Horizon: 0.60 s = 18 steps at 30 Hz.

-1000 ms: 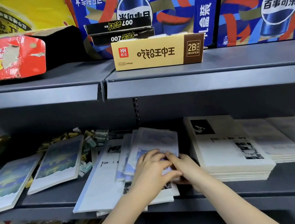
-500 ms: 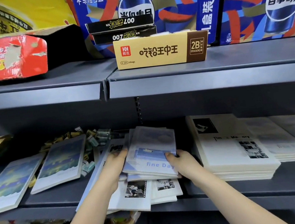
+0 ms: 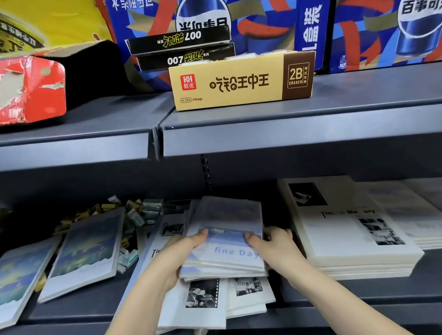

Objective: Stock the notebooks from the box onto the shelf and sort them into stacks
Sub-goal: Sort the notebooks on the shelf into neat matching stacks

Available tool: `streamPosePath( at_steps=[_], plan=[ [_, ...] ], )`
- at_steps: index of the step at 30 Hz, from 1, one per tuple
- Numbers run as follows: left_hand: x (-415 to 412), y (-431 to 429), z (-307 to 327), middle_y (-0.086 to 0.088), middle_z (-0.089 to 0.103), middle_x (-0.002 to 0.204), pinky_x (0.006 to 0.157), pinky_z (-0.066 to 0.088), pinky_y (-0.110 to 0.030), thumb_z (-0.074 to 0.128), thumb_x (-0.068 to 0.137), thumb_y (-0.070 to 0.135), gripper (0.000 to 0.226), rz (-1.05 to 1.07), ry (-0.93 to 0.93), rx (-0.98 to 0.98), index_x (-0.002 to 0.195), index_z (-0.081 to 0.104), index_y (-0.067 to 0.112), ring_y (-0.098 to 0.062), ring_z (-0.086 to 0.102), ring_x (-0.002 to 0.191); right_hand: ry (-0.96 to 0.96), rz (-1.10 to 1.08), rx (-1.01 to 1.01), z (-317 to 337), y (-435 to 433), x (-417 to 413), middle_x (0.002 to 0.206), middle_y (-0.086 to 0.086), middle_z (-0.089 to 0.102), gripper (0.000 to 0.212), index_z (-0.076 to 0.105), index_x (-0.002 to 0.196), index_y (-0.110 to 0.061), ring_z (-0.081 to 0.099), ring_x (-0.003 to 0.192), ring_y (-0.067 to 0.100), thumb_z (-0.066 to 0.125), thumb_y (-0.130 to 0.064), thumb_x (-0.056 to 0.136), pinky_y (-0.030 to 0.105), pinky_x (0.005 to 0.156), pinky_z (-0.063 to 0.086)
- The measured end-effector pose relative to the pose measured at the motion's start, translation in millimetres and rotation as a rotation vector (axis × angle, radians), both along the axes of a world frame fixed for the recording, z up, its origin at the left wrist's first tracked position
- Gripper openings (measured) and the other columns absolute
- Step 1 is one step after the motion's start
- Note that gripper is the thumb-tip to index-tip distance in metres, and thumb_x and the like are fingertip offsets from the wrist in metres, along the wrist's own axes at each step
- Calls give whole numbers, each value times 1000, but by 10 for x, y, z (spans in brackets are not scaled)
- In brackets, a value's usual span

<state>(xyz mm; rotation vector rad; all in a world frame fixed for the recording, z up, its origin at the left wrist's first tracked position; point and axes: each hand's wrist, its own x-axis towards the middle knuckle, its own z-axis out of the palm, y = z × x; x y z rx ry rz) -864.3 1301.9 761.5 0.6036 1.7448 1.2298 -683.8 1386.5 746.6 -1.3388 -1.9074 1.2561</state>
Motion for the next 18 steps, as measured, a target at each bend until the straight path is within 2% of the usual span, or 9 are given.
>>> streamPosePath(
  at_steps=[3,5,7,8,10,12,14,16,18],
  plan=[
    [-58,-44,5,-8,57,131,106,38,-47,88,33,58,107,-76,-114,10,124,56,13,-27,50,124,59,-18,-61,2,-12,-12,112,3,40,35,55,100,-19,50,100,17,61,-48,82,36,88,51],
    [29,-86,37,-10,58,128,104,41,-48,88,42,53,108,-67,-90,30,132,47,8,-29,54,119,109,-25,-106,-32,-37,-32,113,3,45,50,51,109,-15,52,92,11,67,-49,77,30,82,49],
    [95,-95,-14,-9,45,141,108,32,-44,80,66,45,98,-8,-14,61,141,31,8,-28,41,130,216,15,-156,-119,-26,-33,115,2,57,62,50,118,-15,59,95,9,75,-47,70,26,81,50],
    [123,-108,-36,-8,42,142,107,29,-43,76,74,39,86,10,1,88,141,30,9,-27,39,131,274,41,-171,-136,-38,-14,113,0,63,61,49,120,-16,63,97,9,77,-40,72,23,79,52],
    [164,-147,-30,-6,53,133,105,36,-40,74,78,29,58,-13,54,139,125,42,17,-22,50,117,385,85,-162,-124,-72,38,109,-5,67,48,49,119,-20,65,98,6,75,-22,79,16,75,53],
    [180,-178,22,4,63,115,90,47,-29,72,80,17,43,-53,115,210,110,43,27,-11,58,101,464,112,-123,-77,-90,63,108,-5,68,42,51,117,-22,66,100,9,72,-13,81,21,80,54],
    [196,-175,105,10,63,105,72,47,-17,67,83,7,40,-99,195,271,104,44,31,-4,59,95,514,134,-79,-20,-72,57,110,-3,69,43,53,118,-21,66,103,12,71,-9,81,32,90,53],
    [220,-170,176,7,63,103,68,47,-17,66,84,3,38,-113,269,288,103,46,29,-4,60,91,534,126,-32,53,-51,48,112,0,68,45,52,118,-20,65,105,15,72,-6,80,36,94,51],
    [251,-173,182,9,61,102,72,48,-18,65,83,1,44,-112,299,295,111,41,24,-3,59,91,528,105,23,126,-24,58,114,0,66,49,50,118,-20,63,106,15,73,-4,78,33,93,50]
  ],
)
